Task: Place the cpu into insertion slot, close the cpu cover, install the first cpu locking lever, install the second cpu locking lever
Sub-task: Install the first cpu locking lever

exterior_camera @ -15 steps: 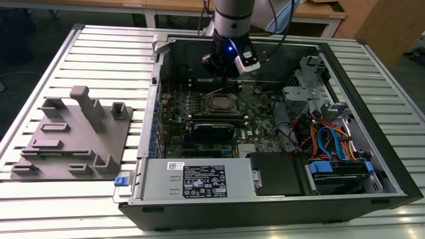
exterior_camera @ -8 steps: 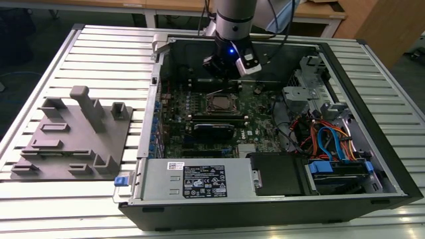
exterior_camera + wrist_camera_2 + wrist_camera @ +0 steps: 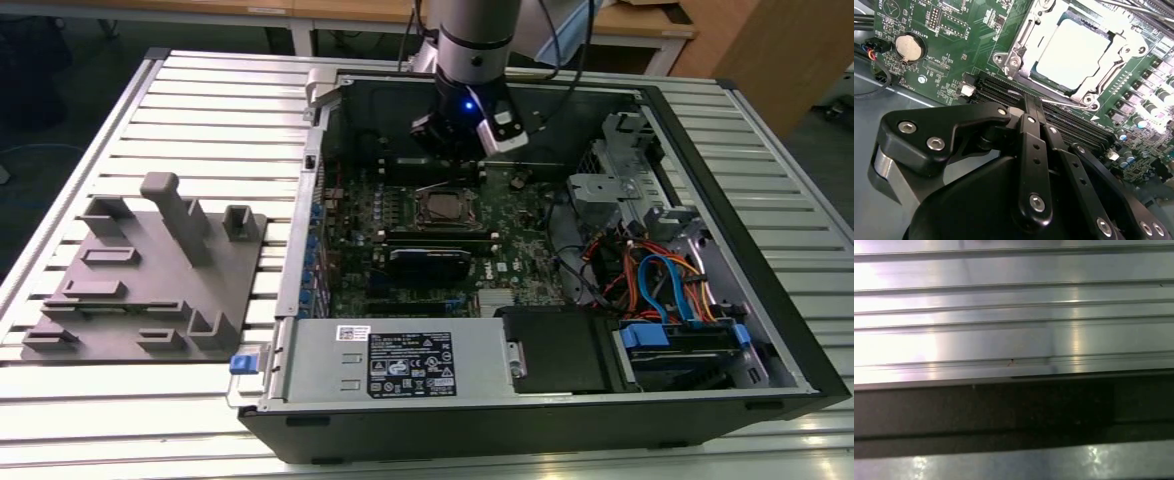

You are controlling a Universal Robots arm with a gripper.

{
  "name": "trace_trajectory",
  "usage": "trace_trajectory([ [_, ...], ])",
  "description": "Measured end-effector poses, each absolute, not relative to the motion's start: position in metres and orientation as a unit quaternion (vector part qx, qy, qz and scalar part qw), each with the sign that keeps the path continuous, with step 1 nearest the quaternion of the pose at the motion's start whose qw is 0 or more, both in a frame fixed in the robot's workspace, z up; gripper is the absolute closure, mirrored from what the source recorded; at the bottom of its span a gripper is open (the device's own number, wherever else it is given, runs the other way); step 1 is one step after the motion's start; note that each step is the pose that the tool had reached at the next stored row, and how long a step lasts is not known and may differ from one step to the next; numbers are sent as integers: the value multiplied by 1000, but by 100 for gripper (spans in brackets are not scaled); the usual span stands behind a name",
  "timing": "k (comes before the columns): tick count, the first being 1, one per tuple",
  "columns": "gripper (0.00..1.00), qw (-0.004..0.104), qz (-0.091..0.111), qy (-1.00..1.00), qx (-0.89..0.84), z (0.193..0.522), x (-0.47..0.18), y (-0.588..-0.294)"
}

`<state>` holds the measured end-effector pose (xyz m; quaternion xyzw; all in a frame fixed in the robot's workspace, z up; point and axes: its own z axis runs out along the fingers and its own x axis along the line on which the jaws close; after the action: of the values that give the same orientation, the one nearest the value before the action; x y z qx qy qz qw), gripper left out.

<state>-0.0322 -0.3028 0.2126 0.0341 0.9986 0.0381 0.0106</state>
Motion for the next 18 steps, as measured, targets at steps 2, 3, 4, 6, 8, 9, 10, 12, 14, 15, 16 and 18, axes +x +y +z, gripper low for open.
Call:
trace_trajectory([
  [2, 90, 9, 38, 999, 34, 212, -32, -303],
  [3, 90, 9, 38, 999, 34, 211, -31, -303],
  [4, 90, 8, 38, 999, 34, 211, -31, -303],
  [6, 90, 8, 38, 999, 34, 210, -30, -303],
  [8, 90, 7, 38, 999, 34, 209, -29, -303],
  [9, 90, 6, 38, 999, 34, 209, -29, -303],
  [10, 90, 6, 38, 999, 35, 208, -28, -303],
  [12, 90, 6, 38, 999, 35, 207, -27, -303],
  [14, 90, 6, 38, 999, 35, 206, -26, -303],
  [15, 90, 6, 38, 999, 35, 205, -26, -303],
  [16, 90, 6, 38, 999, 35, 204, -26, -303],
  [18, 90, 6, 38, 999, 35, 203, -26, -303],
])
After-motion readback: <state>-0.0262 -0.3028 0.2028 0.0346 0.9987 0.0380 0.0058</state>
